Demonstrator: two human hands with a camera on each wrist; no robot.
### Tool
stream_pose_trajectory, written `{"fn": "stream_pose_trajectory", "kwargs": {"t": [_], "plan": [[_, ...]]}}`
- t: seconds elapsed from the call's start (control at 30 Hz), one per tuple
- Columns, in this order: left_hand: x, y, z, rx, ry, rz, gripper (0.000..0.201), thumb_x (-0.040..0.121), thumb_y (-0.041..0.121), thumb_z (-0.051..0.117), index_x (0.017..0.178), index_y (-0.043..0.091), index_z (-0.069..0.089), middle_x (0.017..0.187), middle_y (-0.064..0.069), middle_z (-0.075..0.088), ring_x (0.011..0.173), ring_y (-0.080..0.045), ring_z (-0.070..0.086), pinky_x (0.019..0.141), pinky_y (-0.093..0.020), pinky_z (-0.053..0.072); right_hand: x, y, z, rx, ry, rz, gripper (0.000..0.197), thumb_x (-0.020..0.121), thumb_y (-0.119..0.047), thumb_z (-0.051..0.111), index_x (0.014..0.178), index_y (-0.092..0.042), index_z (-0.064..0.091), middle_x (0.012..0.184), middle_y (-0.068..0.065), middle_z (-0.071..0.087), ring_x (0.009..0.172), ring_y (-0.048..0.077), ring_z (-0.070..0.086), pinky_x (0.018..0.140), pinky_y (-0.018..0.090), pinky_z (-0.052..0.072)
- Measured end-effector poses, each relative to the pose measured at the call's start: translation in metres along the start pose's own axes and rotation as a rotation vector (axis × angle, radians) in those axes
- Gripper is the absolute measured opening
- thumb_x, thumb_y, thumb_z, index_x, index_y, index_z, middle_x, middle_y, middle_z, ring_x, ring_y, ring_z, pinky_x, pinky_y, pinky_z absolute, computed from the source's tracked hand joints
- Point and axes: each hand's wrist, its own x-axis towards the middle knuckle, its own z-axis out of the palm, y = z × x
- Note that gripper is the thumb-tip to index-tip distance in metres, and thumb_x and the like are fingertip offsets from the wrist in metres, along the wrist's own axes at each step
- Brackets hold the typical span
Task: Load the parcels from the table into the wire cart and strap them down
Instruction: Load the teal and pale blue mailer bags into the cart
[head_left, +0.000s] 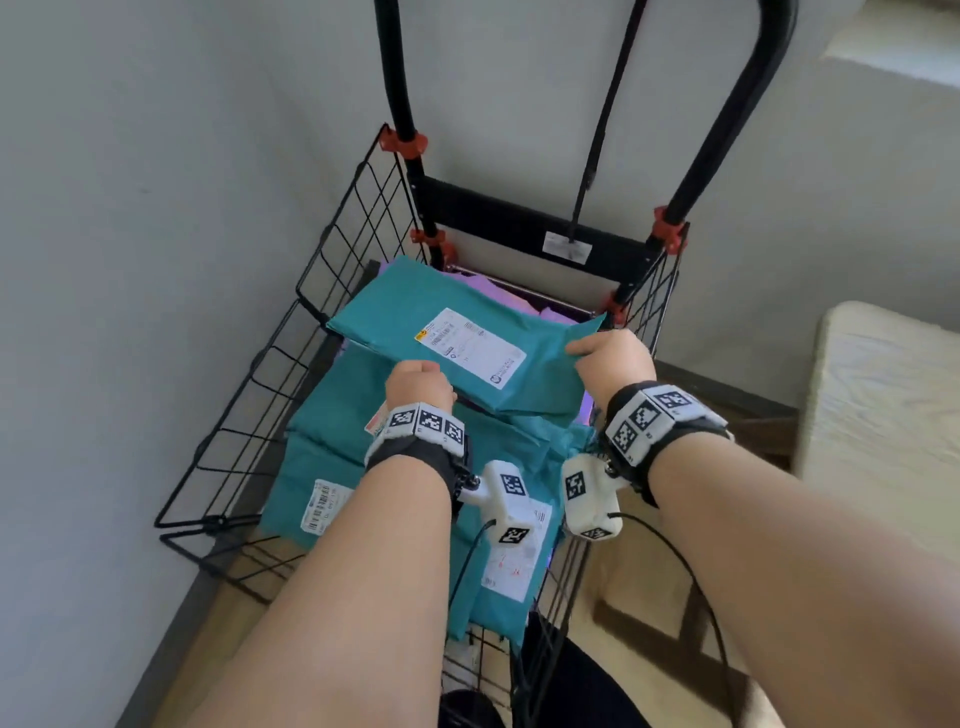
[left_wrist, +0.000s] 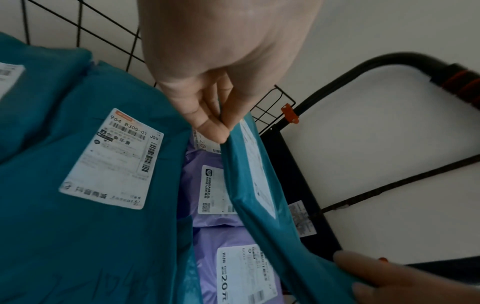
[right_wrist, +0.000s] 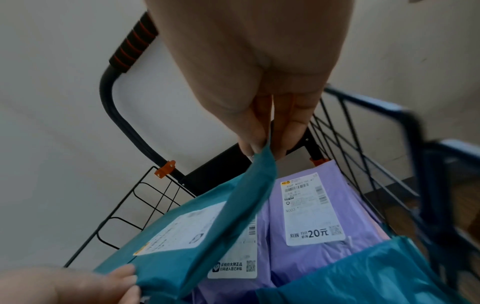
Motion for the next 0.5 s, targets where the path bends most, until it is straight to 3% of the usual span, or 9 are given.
{"fn": "stream_pose_trajectory", "kwargs": {"t": [0.13,0.23,0.33,0.4,0.43,0.5], "plan": [[0.023,-0.002,0.016,-0.020,0.002,0.002,0.022,0.088,-0.004,0.050,0.085,0.015,0.063,0.063,-0.005,0.060,0.052,-0.017,0.057,0.065,-0.030,0.055,0.033,-0.004,0.014,-0.073,-0.053,-0.035,0.043,0.086,0.006,0.043,0.113,-0.012,0.071,0.117,0.010,0.067,0.107,0.031,0.061,0.093,0.033,0.050],[0.041,-0.011,0.019,0.015,-0.002,-0.013,0.024,0.085,-0.002,0.053,0.084,0.018,0.067,0.084,-0.015,0.071,0.063,-0.024,0.060,0.079,-0.039,0.058,0.045,0.003,0.028,-0.084,-0.101,-0.010,0.048,0.088,0.003,0.045,0.125,-0.020,0.064,0.129,0.004,0.062,0.115,0.026,0.059,0.098,0.030,0.047],[0.051,-0.021,0.017,0.128,-0.149,-0.054,0.037,0.086,0.002,0.056,0.121,0.011,0.063,0.112,-0.017,0.068,0.081,-0.023,0.059,0.086,-0.036,0.052,0.049,0.007,0.039,-0.104,-0.164,0.031,0.050,0.089,0.000,0.047,0.133,-0.022,0.058,0.137,0.002,0.056,0.121,0.024,0.056,0.101,0.027,0.044],[0.045,-0.019,0.012,0.234,-0.211,-0.041,0.046,0.088,0.004,0.055,0.134,0.009,0.052,0.131,-0.015,0.059,0.097,-0.023,0.060,0.094,-0.035,0.052,0.048,0.007,0.041,-0.132,-0.195,0.058,0.051,0.090,0.000,0.047,0.136,-0.021,0.055,0.140,0.003,0.054,0.123,0.025,0.054,0.100,0.028,0.044],[0.042,-0.018,0.009,0.278,-0.214,-0.025,0.049,0.089,0.005,0.055,0.137,0.010,0.049,0.138,-0.011,0.054,0.102,-0.023,0.060,0.091,-0.033,0.053,0.046,0.006,0.042,-0.142,-0.210,0.075,0.052,0.090,0.000,0.047,0.137,-0.020,0.053,0.140,0.004,0.053,0.123,0.026,0.054,0.099,0.029,0.045],[0.036,-0.013,0.003,0.351,-0.201,0.004,0.053,0.091,0.007,0.051,0.143,0.015,0.044,0.145,-0.002,0.047,0.097,-0.021,0.061,0.068,-0.024,0.050,0.041,0.004,0.040,-0.146,-0.226,0.109,0.053,0.090,0.000,0.048,0.140,-0.019,0.049,0.141,0.005,0.051,0.122,0.027,0.054,0.098,0.030,0.046]]}}
